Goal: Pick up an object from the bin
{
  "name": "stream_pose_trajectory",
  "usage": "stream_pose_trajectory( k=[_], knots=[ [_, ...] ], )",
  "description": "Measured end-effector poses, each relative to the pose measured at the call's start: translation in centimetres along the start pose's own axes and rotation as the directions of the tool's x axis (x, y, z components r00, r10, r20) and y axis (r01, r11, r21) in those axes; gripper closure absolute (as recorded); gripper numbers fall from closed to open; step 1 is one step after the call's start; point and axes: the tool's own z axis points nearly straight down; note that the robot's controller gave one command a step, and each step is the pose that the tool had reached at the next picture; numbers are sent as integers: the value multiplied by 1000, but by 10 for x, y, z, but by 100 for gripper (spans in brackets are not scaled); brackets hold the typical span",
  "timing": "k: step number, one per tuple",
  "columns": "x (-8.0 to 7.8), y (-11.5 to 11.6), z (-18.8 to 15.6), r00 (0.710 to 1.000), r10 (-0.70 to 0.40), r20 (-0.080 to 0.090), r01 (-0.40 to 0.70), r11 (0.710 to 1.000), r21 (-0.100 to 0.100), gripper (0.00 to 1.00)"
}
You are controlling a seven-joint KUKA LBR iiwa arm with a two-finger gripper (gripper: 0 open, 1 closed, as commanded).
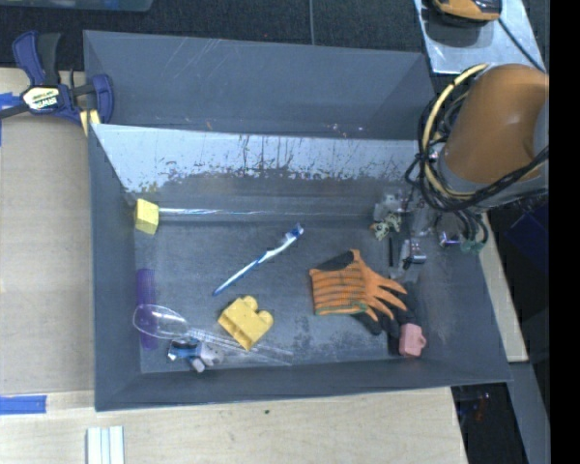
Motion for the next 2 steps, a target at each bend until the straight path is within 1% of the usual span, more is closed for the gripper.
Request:
stream_pose_trajectory(
  k=[1, 2],
  knots=[
    [-2, 0, -5, 1000, -3, 8, 3, 1000, 1, 0],
    [16, -17, 65, 986, 165, 11, -165, 986, 0, 0]
  ],
)
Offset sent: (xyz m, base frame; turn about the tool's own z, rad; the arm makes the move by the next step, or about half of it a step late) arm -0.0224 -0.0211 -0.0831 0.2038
